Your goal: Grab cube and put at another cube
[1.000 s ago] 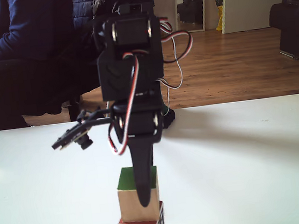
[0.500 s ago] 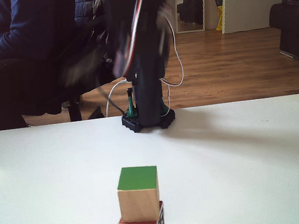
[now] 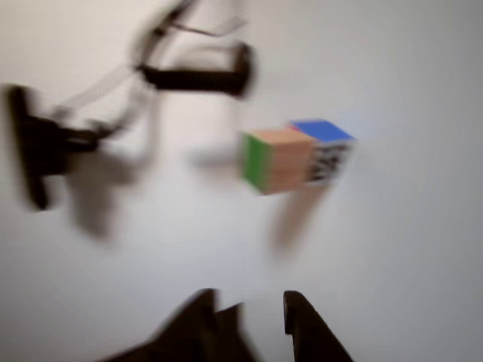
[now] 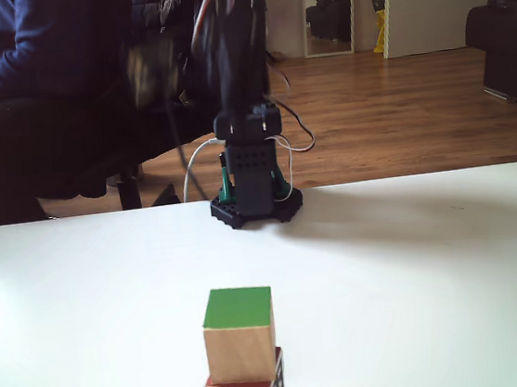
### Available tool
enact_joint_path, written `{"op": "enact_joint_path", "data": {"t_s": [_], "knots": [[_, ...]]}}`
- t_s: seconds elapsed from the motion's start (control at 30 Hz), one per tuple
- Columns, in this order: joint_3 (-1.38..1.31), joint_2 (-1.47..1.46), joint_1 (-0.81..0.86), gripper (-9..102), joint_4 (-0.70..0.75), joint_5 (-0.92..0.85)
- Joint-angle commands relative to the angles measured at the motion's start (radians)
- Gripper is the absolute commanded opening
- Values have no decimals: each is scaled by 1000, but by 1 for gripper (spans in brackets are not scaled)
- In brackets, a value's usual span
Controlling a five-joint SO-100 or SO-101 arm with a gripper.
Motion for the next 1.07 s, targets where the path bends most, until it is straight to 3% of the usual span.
{"op": "enact_joint_path", "data": {"t_s": [0.0,0.2,0.4,0.53,1.03], "knots": [[189,38,23,0,-61,-17],[371,38,-15,0,-72,-86],[356,38,-8,0,-14,-107],[331,38,-31,0,100,-121],[331,38,-12,2,100,-112]]}}
